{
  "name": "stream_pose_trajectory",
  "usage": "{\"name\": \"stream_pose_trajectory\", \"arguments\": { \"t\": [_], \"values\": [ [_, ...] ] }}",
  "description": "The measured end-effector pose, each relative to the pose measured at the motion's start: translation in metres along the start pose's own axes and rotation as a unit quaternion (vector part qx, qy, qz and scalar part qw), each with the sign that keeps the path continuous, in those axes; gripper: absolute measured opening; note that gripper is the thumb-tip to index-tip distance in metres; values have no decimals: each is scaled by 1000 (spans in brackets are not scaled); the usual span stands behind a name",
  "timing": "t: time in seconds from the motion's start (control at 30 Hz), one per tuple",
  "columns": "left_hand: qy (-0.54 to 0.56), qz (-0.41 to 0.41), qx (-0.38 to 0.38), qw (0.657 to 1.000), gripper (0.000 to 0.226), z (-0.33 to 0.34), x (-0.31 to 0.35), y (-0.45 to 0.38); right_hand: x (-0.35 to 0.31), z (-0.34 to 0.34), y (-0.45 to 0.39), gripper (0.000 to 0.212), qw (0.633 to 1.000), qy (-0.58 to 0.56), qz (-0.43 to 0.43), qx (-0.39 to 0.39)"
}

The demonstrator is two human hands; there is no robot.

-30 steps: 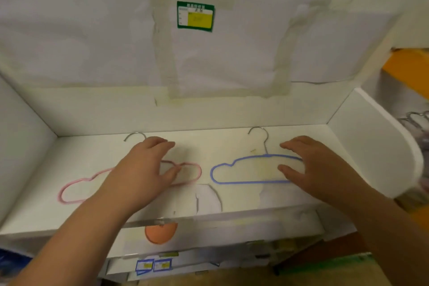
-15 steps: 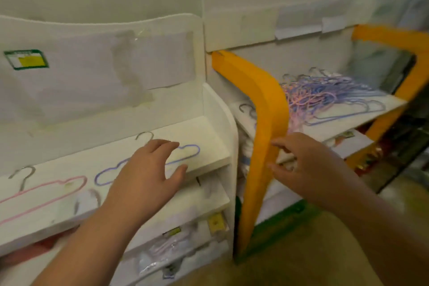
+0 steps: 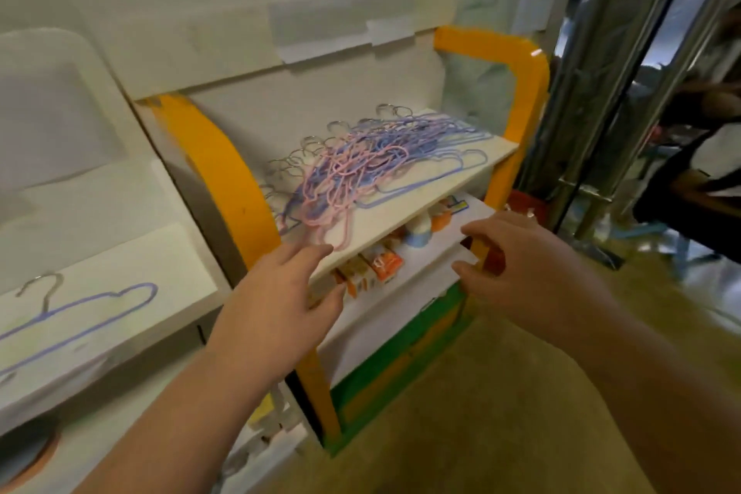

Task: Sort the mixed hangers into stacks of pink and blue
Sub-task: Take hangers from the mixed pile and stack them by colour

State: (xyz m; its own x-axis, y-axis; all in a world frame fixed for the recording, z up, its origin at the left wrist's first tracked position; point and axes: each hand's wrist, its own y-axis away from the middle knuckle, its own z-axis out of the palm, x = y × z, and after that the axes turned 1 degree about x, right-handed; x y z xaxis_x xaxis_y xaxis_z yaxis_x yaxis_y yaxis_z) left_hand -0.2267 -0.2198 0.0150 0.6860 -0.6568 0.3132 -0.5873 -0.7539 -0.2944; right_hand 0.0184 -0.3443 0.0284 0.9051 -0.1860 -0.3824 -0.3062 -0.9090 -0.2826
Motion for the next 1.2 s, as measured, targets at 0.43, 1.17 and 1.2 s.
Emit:
{"name": "stream_pose_trajectory", "arguments": {
  "t": [0.43,1.17,1.2],
  "values": [
    [-30,-28,-19,999,70,98,-1,-179,89,18,-152,49,998,23,-35,-46],
    [-124,-234,-61,962,97,121,-34,-282,180,97,-403,38,968,-101,-190,-127],
    [-131,-242,-64,959,98,121,-31,-284,185,99,-413,39,968,-99,-196,-125]
  ]
}}
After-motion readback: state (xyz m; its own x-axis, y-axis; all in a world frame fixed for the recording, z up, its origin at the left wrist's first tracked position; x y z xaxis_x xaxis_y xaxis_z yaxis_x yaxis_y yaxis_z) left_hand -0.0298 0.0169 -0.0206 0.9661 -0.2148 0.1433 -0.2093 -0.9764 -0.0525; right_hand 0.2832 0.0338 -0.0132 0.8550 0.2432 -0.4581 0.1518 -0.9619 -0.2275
